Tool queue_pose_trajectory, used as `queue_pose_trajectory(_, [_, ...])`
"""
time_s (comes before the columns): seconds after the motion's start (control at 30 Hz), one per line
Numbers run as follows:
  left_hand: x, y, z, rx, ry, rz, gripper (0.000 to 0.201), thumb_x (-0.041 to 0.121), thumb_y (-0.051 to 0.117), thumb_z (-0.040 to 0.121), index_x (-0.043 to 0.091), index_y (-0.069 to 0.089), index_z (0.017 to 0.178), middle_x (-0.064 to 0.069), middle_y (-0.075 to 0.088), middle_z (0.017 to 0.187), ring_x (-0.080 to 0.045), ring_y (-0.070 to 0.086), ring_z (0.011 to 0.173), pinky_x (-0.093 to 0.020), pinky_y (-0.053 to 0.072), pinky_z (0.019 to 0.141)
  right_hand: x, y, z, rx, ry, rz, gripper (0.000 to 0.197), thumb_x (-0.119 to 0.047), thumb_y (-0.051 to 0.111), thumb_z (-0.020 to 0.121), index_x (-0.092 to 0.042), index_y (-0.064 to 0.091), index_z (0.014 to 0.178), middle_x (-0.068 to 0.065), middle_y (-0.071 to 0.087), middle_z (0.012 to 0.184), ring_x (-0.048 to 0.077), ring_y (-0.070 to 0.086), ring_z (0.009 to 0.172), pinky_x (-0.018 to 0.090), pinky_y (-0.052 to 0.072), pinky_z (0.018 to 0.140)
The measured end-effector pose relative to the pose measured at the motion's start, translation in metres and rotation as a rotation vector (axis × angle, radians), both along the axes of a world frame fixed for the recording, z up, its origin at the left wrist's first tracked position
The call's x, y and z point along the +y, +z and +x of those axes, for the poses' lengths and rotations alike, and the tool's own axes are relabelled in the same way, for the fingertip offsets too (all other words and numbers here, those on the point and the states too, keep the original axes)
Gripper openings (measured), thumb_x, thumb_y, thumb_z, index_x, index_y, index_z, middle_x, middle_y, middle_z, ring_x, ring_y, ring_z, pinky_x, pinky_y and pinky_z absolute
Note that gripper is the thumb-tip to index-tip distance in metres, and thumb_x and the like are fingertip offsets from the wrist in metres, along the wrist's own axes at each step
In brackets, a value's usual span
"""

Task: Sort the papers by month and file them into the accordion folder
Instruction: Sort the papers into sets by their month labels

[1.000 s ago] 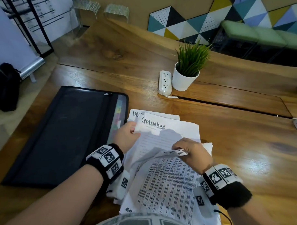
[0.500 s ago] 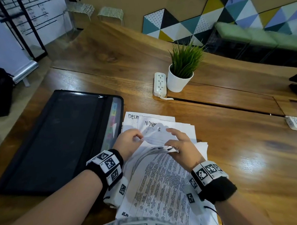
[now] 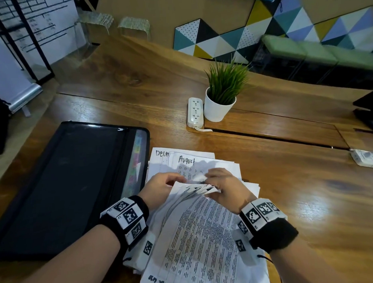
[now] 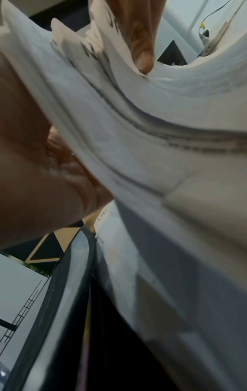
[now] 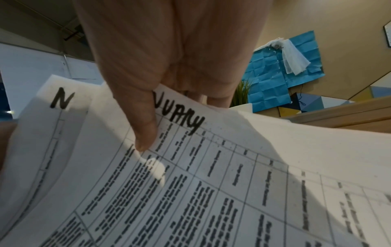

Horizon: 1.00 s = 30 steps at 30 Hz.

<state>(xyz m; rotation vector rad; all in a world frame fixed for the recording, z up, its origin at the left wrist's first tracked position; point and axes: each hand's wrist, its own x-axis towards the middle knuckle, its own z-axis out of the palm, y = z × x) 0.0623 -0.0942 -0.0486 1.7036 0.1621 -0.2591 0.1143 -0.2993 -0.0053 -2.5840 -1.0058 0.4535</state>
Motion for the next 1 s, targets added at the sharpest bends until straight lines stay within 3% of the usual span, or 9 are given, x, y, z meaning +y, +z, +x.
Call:
queue_pose_trajectory(0.1, [-0.002,-0.003,0.004,0.085,0.166,-0.074,0.046,0.049,0.056,0.088,0.015,0.061,0.118,0.011,0.062,0.104,-0.012,0.058,0.105,-0.021,0.041,0.089,-0.001,0.002,-0.008,0.016,-0.020,0.037,0.023,-0.008,0.064,0.083,-0.009,0.067,0.106,0.007,0.063,0.111,0.023,0.054,0.105,0.023,0.041,0.088])
queue_pose_trajectory(0.17, [0.000,-0.006,0.010,0.132,0.199,0.042,0.048,0.034,0.055,0.093,0.008,0.048,0.133,0.007,0.059,0.104,-0.010,0.056,0.096,-0.014,0.041,0.074,-0.003,0.001,-0.013,0.015,-0.047,0.075,0.023,-0.003,0.062,0.081,-0.010,0.068,0.102,0.005,0.063,0.107,0.022,0.057,0.099,0.019,0.039,0.080])
queue_pose_trajectory(0.27, [0.002,-0.014,0.020,0.204,0.109,0.155,0.060,0.023,0.062,0.090,0.002,0.035,0.139,-0.010,0.056,0.112,-0.019,0.055,0.094,-0.022,0.042,0.068,-0.006,-0.002,-0.017,0.020,-0.067,0.106,0.027,0.002,0.062,0.078,-0.010,0.067,0.102,0.004,0.059,0.114,0.021,0.058,0.100,0.014,0.037,0.080])
queue_pose_trajectory(0.4, [-0.005,-0.017,0.025,0.217,0.097,0.010,0.023,0.014,0.065,0.088,-0.003,0.060,0.103,-0.017,0.057,0.092,-0.026,0.054,0.087,-0.034,0.041,0.077,-0.008,0.001,-0.018,0.042,-0.089,0.087,0.031,0.003,0.062,0.079,-0.010,0.064,0.107,0.004,0.042,0.132,0.013,0.052,0.081,0.014,0.033,0.074])
queue_pose_trajectory(0.5, [-0.001,-0.021,0.027,0.158,0.083,0.096,0.025,0.017,0.066,0.085,-0.007,0.064,0.079,-0.016,0.066,0.078,-0.025,0.060,0.074,-0.044,0.050,0.077,-0.013,0.003,-0.016,0.024,-0.094,0.081,0.030,0.000,0.064,0.080,-0.010,0.064,0.108,0.004,0.033,0.141,0.005,0.044,0.074,0.014,0.032,0.074])
queue_pose_trajectory(0.7, [0.009,-0.011,0.012,0.047,0.072,0.118,0.024,0.020,0.069,0.085,0.004,0.065,0.068,0.000,0.063,0.055,-0.007,0.054,0.053,-0.019,0.042,0.053,-0.026,0.006,-0.002,-0.006,-0.145,0.065,0.029,-0.010,0.070,0.080,-0.013,0.066,0.109,-0.003,0.017,0.153,0.009,0.058,0.095,0.011,0.038,0.083])
queue_pose_trajectory(0.8, [0.006,-0.002,0.002,0.024,-0.002,0.016,0.059,0.064,0.056,0.079,0.007,0.070,0.088,-0.008,0.071,0.084,-0.005,0.062,0.079,-0.020,0.048,0.076,-0.019,0.008,0.002,0.017,-0.074,0.026,0.026,-0.011,0.067,0.083,-0.014,0.066,0.109,-0.009,0.010,0.153,0.003,0.056,0.093,0.005,0.032,0.078])
queue_pose_trajectory(0.9, [-0.003,0.001,0.001,0.011,0.106,0.039,0.042,0.045,0.041,0.093,0.014,0.065,0.108,0.006,0.061,0.111,0.002,0.053,0.101,-0.019,0.037,0.100,-0.010,0.007,0.001,0.064,-0.028,-0.006,0.026,-0.011,0.065,0.084,-0.012,0.064,0.111,-0.016,0.009,0.148,0.012,0.059,0.105,0.010,0.033,0.081])
queue_pose_trajectory(1.0, [-0.009,0.004,0.008,0.047,0.154,0.052,0.030,0.028,0.045,0.099,0.008,0.060,0.115,0.007,0.056,0.114,-0.005,0.051,0.103,-0.019,0.033,0.098,-0.005,0.001,-0.003,0.069,-0.042,-0.012,0.026,-0.010,0.065,0.084,-0.014,0.065,0.109,-0.007,0.014,0.153,0.014,0.060,0.103,0.010,0.033,0.083])
